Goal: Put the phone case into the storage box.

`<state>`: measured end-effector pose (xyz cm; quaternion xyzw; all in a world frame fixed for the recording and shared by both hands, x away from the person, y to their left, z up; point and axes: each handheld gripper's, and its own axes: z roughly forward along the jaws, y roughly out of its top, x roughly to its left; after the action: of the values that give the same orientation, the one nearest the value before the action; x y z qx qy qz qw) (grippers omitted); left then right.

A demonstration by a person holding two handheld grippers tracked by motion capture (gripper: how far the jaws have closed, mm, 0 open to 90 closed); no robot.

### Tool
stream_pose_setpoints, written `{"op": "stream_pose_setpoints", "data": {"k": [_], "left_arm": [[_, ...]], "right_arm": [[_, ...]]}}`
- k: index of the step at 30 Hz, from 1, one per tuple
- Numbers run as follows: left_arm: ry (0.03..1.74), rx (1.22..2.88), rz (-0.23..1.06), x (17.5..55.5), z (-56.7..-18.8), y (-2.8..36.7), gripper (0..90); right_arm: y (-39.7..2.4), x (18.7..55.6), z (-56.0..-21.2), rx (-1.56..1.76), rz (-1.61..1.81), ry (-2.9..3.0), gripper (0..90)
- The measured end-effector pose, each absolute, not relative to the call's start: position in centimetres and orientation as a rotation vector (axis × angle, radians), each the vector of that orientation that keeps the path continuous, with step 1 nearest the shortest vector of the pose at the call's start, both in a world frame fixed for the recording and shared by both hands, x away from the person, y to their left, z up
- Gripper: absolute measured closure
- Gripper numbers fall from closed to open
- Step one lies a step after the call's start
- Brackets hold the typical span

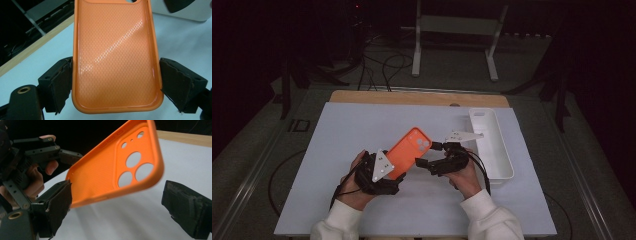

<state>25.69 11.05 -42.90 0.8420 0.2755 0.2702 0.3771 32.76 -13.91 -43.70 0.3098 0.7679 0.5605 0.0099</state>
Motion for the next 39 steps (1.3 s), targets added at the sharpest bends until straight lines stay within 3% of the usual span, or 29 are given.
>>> {"op": "stream_pose_setpoints", "data": {"k": [11, 27, 34, 39], "left_arm": [[0.675, 2.131, 0.668, 25.4, -42.9, 10.2, 16.3], [0.699, 2.128, 0.614, 25.7, -43.4, 9.8, 16.2], [0.719, 2.137, 0.604, 25.8, -43.8, 9.4, 16.2], [0.724, 2.149, 0.612, 25.8, -43.9, 9.1, 16.1]], "right_arm": [[-13.2, 33.0, -43.7, 1.007, 1.834, 2.434, 14.6], [-12.6, 32.9, -43.6, 1.143, 1.903, 2.502, 64.2], [-11.8, 32.7, -43.6, 1.215, 1.868, 2.526, 80.1], [-11.7, 32.5, -43.6, 1.249, 1.811, 2.516, 86.0]]}}
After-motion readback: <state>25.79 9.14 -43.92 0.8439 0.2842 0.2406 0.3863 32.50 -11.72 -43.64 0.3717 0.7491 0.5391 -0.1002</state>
